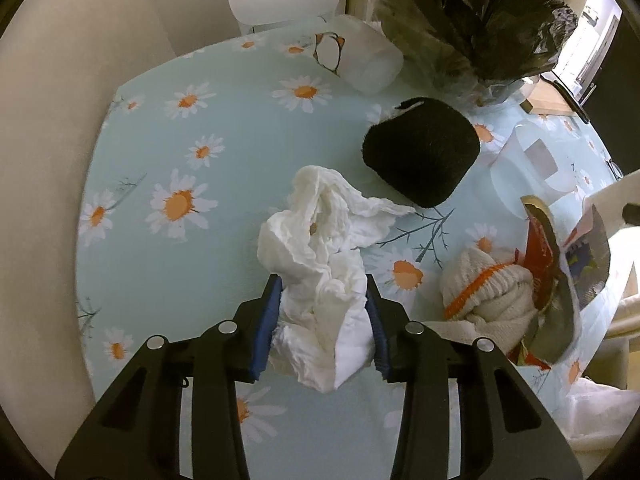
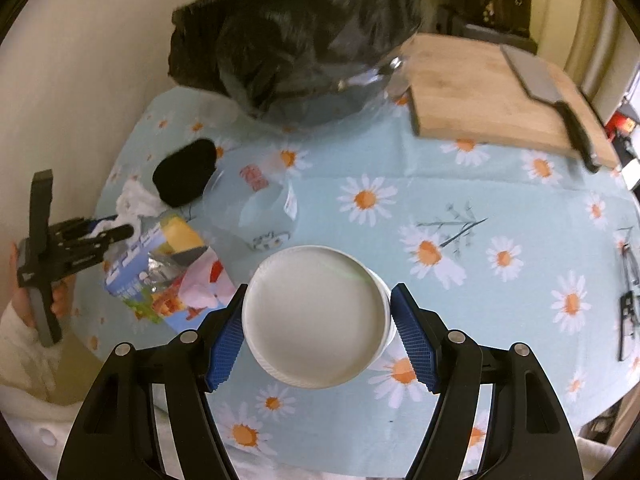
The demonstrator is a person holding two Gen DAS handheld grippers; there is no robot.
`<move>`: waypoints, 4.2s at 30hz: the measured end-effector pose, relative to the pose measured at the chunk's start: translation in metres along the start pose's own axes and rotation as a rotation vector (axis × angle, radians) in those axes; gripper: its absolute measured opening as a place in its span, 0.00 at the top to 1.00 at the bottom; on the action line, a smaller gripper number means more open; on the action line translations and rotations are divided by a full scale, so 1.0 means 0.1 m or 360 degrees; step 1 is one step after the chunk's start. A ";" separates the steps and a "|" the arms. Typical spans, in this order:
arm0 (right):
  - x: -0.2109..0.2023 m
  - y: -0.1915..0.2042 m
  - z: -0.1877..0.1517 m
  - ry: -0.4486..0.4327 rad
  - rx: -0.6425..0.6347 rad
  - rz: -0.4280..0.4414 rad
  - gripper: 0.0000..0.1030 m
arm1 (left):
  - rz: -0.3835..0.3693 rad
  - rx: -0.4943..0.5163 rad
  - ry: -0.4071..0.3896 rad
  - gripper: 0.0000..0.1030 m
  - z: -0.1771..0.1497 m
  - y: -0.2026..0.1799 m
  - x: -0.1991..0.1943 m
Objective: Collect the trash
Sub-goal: 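Carry tissues and paper cup over the bin and release both inside, then move both tools back toward the black sponge and clear bowl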
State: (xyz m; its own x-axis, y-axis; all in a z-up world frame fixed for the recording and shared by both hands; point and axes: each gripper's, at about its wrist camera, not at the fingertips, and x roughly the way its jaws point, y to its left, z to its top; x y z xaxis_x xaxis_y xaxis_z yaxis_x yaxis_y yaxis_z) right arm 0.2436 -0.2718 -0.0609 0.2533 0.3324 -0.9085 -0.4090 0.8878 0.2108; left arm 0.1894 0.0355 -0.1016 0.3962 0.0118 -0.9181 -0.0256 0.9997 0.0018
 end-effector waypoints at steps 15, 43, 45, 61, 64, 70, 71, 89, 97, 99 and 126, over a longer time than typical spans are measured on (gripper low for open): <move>-0.57 -0.12 0.37 -0.0134 -0.0087 -0.0185 0.36 | 0.0004 0.0021 -0.0064 0.60 0.30 0.02 -0.44; -1.32 -0.51 1.35 -0.0375 -0.0630 0.0071 0.36 | 0.0178 -0.0163 -0.0216 0.60 1.09 -0.87 -1.20; -1.34 -0.53 1.41 -0.0393 -0.0656 0.0092 0.36 | 0.0175 -0.0166 -0.0225 0.60 1.14 -0.96 -1.23; -1.54 -0.42 1.91 -0.0546 -0.0746 0.0197 0.36 | 0.0016 0.0122 -0.0396 0.60 1.75 -1.32 -1.60; -1.52 -0.34 2.03 -0.0537 -0.0754 0.0207 0.36 | -0.0039 0.0186 -0.0420 0.60 1.94 -1.30 -1.59; -1.40 -0.19 2.31 -0.0531 -0.0836 0.0174 0.36 | -0.0162 0.0260 -0.0446 0.60 2.29 -1.23 -1.37; -1.38 -0.17 2.35 -0.0526 -0.0846 0.0168 0.36 | -0.0185 0.0263 -0.0444 0.59 2.32 -1.21 -1.33; -0.96 -0.21 2.33 -0.0431 -0.0868 0.0085 0.17 | -0.0086 -0.0060 -0.0416 0.06 2.28 -0.74 -1.02; -1.26 -0.17 1.99 -0.0468 -0.0884 0.0099 0.16 | -0.0034 -0.0117 -0.0353 0.06 1.94 -0.83 -1.09; -1.32 -0.16 1.90 -0.0474 -0.0893 0.0112 0.16 | -0.0027 -0.0125 -0.0355 0.06 1.86 -0.86 -1.13; -1.52 0.27 0.88 -0.0530 -0.0941 0.0165 0.15 | 0.0136 -0.0256 -0.0232 0.06 0.85 -0.85 -1.26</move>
State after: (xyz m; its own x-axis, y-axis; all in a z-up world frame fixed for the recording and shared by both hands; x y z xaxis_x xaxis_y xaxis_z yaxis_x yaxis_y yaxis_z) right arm 0.2717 -0.2701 0.1145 0.4045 0.5705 -0.7147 -0.8314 0.5549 -0.0276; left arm 0.2194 -0.0488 0.0475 0.5144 0.1112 -0.8503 -0.2064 0.9785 0.0031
